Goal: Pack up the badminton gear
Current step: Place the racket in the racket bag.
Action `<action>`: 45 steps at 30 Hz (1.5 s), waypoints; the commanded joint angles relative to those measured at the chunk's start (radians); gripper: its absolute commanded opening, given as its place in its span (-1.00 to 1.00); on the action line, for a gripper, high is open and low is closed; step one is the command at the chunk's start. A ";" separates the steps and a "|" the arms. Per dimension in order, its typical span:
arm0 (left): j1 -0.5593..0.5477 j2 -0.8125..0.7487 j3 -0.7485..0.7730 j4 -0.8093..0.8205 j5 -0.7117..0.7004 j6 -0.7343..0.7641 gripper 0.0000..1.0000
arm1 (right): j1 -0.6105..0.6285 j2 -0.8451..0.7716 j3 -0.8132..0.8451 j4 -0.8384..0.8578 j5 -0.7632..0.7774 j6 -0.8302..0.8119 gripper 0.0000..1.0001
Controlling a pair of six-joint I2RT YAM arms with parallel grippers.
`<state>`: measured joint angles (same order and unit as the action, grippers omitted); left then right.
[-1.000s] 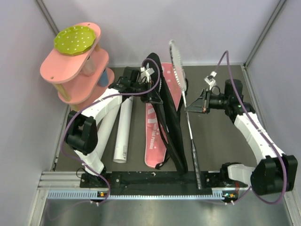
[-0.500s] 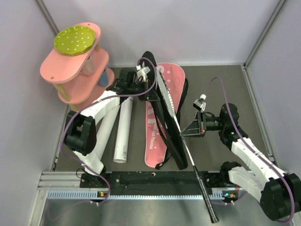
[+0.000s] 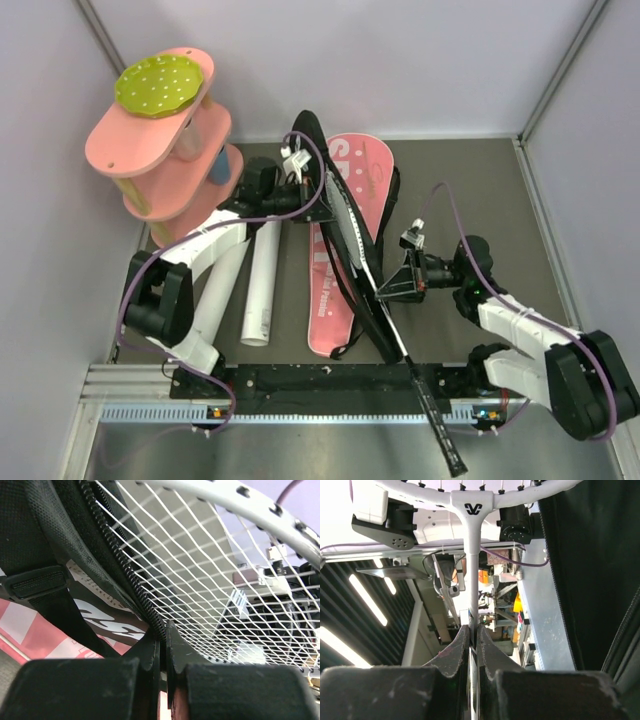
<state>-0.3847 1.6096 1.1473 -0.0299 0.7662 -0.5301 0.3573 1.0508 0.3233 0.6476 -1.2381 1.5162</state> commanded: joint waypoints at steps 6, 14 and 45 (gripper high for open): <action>0.006 -0.059 -0.041 0.142 0.062 -0.033 -1.00 | 0.081 0.233 0.034 0.429 0.035 0.168 -1.00; 0.003 -0.080 -0.058 0.128 0.085 -0.008 -1.00 | 0.086 0.484 0.100 0.639 0.086 0.233 -1.00; -0.014 -0.148 -0.112 0.315 0.114 0.041 -1.00 | 0.092 0.077 0.051 0.236 0.020 0.176 -1.00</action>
<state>-0.3920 1.5497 1.0908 0.0986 0.8173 -0.4519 0.4419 1.1255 0.3553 0.7776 -1.2243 1.6386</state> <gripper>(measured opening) 0.033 0.025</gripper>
